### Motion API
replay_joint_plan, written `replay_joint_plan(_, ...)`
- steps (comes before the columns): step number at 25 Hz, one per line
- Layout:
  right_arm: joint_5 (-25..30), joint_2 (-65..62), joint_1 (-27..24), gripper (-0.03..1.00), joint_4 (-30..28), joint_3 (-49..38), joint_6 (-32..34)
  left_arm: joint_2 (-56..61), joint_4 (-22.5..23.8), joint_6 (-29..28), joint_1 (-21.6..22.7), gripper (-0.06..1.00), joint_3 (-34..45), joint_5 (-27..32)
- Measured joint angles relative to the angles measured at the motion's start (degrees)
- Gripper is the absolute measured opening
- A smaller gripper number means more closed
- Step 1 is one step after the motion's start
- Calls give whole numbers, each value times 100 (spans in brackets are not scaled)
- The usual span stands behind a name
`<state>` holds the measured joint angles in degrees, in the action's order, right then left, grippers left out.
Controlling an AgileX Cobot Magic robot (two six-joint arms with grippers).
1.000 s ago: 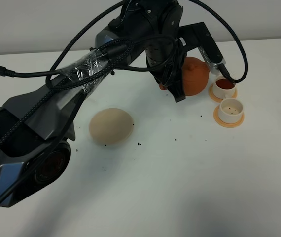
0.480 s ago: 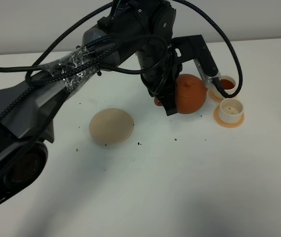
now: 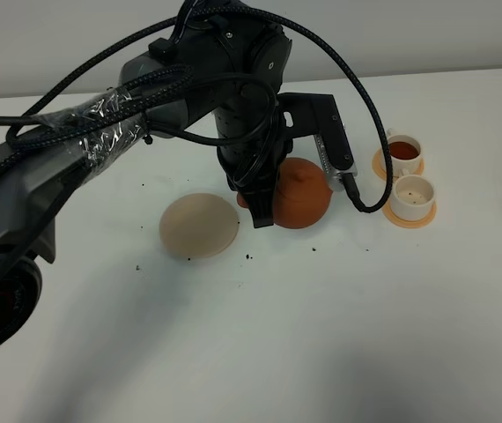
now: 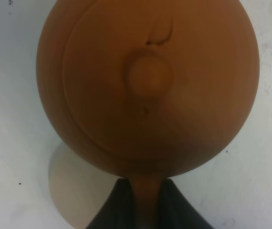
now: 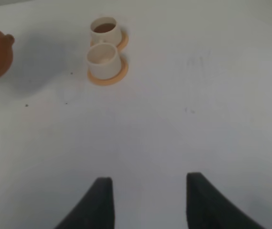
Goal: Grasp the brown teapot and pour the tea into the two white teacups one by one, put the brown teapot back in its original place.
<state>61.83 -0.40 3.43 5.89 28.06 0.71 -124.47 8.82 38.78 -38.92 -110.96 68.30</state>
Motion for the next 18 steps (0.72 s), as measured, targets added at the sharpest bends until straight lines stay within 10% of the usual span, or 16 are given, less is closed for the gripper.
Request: replay_joint_plan(18, 0, 0, 0, 37, 0, 0, 0, -790, 1023, 52, -370, 12, 7, -2300)
